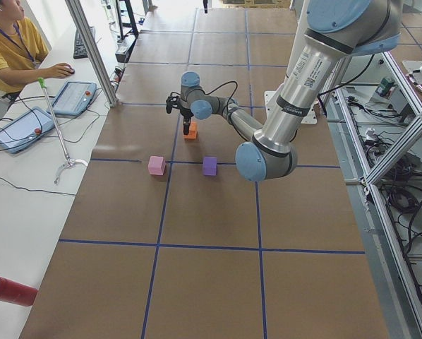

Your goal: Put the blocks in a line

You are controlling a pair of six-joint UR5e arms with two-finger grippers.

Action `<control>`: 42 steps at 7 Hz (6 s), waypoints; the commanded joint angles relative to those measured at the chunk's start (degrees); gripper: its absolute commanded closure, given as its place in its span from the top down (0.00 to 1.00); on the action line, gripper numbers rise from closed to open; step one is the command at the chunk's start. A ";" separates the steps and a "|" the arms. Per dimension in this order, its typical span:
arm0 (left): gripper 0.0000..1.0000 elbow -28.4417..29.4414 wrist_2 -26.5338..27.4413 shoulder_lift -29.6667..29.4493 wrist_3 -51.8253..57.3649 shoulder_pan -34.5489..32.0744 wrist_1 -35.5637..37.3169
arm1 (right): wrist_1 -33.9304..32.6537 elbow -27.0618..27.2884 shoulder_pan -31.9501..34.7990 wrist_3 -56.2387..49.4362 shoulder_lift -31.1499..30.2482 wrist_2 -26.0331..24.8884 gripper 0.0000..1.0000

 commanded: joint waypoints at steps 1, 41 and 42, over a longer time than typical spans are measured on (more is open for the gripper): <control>0.73 1.46 0.05 -0.11 -0.19 0.97 -0.05 | 0.00 0.02 0.00 0.00 0.00 0.00 1.00; 1.00 -3.11 -25.97 32.23 65.29 -50.36 5.84 | 0.00 0.02 0.00 0.00 0.00 0.00 1.00; 1.00 -3.02 -25.88 32.23 65.38 -50.36 5.84 | 0.00 -0.06 0.00 0.00 0.00 0.00 1.00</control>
